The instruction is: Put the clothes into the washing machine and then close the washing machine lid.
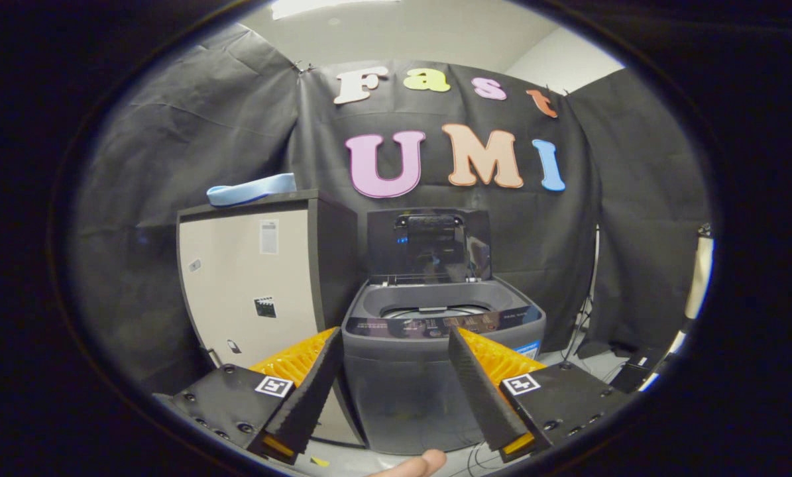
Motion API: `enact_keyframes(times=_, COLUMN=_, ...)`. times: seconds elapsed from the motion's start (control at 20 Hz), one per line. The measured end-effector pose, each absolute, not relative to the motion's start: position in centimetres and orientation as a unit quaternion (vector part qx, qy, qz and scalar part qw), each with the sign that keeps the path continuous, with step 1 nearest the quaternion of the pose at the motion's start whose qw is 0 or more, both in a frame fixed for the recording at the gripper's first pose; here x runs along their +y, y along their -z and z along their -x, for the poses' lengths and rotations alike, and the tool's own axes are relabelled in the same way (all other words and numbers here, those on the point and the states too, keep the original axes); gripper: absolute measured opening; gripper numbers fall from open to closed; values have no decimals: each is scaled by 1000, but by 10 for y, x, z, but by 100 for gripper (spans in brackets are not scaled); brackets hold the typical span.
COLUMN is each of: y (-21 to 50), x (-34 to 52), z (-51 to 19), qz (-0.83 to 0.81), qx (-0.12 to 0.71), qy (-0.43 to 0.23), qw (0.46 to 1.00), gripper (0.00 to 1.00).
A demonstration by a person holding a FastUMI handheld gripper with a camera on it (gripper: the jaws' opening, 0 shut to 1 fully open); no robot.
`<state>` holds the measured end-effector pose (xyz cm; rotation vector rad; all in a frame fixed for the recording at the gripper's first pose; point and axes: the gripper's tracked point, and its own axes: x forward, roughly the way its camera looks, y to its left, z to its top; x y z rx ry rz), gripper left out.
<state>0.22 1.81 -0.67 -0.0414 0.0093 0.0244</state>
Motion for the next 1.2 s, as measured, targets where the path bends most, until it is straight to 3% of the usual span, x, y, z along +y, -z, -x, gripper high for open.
enact_keyframes(times=0.5, y=3, x=32, z=-8, qz=38, qx=12, qy=-39, qw=998, gripper=98)
enact_keyframes(times=1.2, y=-101, x=72, z=-59, qz=4, qx=-2, qy=-30, qw=1000, gripper=99)
